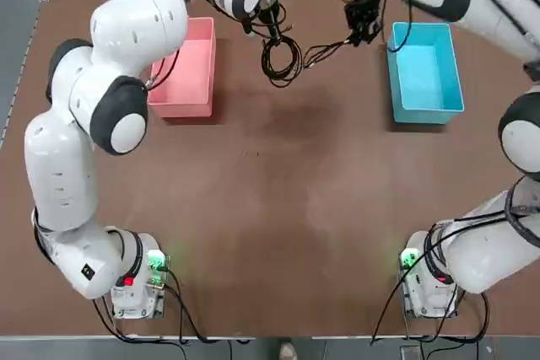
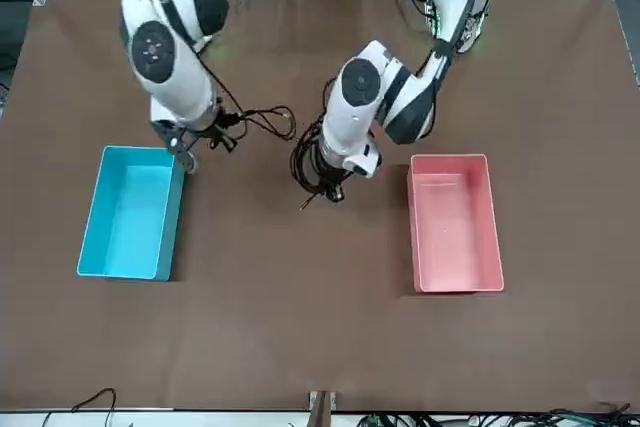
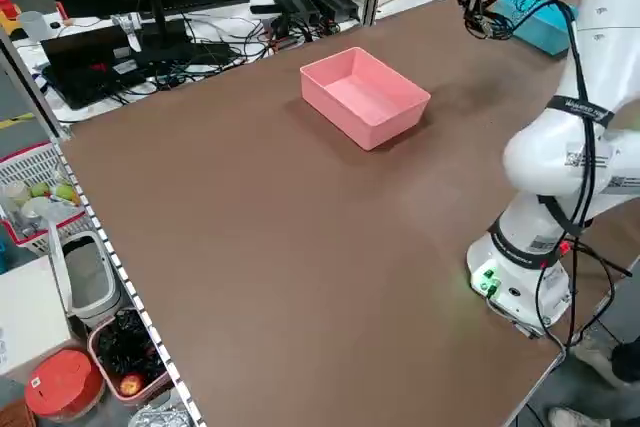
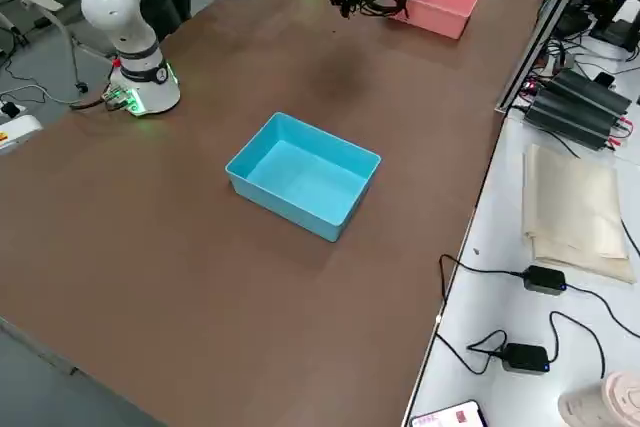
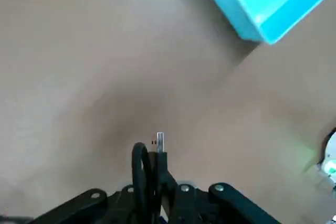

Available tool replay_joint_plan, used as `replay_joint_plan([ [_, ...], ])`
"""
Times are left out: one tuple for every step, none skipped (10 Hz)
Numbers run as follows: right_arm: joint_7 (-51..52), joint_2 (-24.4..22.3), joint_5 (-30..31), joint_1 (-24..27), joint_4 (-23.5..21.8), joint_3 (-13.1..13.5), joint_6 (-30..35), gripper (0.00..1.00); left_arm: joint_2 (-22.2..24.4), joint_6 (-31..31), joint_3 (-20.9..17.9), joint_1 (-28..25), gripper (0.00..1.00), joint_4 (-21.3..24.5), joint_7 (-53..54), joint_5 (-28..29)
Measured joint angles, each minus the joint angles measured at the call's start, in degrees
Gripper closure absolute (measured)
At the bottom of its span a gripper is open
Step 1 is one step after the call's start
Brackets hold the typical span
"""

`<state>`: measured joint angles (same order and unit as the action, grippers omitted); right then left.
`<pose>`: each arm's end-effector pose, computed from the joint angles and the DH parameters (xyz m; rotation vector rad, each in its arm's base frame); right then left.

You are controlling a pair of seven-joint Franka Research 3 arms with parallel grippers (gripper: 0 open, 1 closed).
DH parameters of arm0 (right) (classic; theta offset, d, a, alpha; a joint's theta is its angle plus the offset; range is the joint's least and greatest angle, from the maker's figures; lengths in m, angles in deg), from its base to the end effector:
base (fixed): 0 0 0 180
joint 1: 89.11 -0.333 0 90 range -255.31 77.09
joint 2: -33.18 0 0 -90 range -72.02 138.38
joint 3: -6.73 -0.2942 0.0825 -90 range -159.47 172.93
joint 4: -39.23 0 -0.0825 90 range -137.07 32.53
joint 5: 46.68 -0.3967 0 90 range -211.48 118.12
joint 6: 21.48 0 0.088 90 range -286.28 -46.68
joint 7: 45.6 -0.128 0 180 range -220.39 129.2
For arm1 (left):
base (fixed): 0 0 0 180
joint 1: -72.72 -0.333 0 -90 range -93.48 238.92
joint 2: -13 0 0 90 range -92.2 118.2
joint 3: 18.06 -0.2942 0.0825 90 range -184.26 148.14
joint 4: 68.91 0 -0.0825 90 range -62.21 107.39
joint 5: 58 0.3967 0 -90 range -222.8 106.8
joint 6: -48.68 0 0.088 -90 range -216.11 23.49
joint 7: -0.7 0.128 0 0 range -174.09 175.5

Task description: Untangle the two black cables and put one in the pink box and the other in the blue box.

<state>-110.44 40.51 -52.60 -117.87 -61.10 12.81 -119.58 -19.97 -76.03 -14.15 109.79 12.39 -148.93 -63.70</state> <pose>0.5373 0.2393 0.4325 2.8584 -1.1403 -0.2780 0.5565 -0.4797 0.3384 1.6510 2.4613 -0.2070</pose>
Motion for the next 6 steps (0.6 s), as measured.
replay_joint_plan([
  [4.42,-0.46,0.18,3.50,0.76,0.14,1.38,0.93,-0.21,0.28,-0.02,-1.18,0.85,0.27,2.10,0.00],
  [8.95,-0.76,0.65,7.13,1.61,0.25,2.33,0.93,-0.61,1.10,-0.11,-2.18,0.85,0.79,4.53,0.00],
  [14.01,-0.89,1.76,10.85,2.19,0.33,2.84,0.93,-0.95,2.61,-0.20,-3.43,0.85,1.51,7.52,0.00],
  [19.00,-0.92,3.32,14.15,2.31,0.37,3.14,0.93,-1.15,5.18,-0.30,-5.36,0.85,1.97,11.04,0.00],
  [23.70,-0.85,5.35,17.00,2.28,0.39,3.24,0.93,-1.08,7.63,-0.36,-8.03,0.85,2.31,15.06,0.00],
  [27.76,-0.75,7.35,19.27,2.24,0.36,3.16,0.93,-0.54,8.85,-0.38,-11.05,0.85,2.82,19.19,0.00],
])
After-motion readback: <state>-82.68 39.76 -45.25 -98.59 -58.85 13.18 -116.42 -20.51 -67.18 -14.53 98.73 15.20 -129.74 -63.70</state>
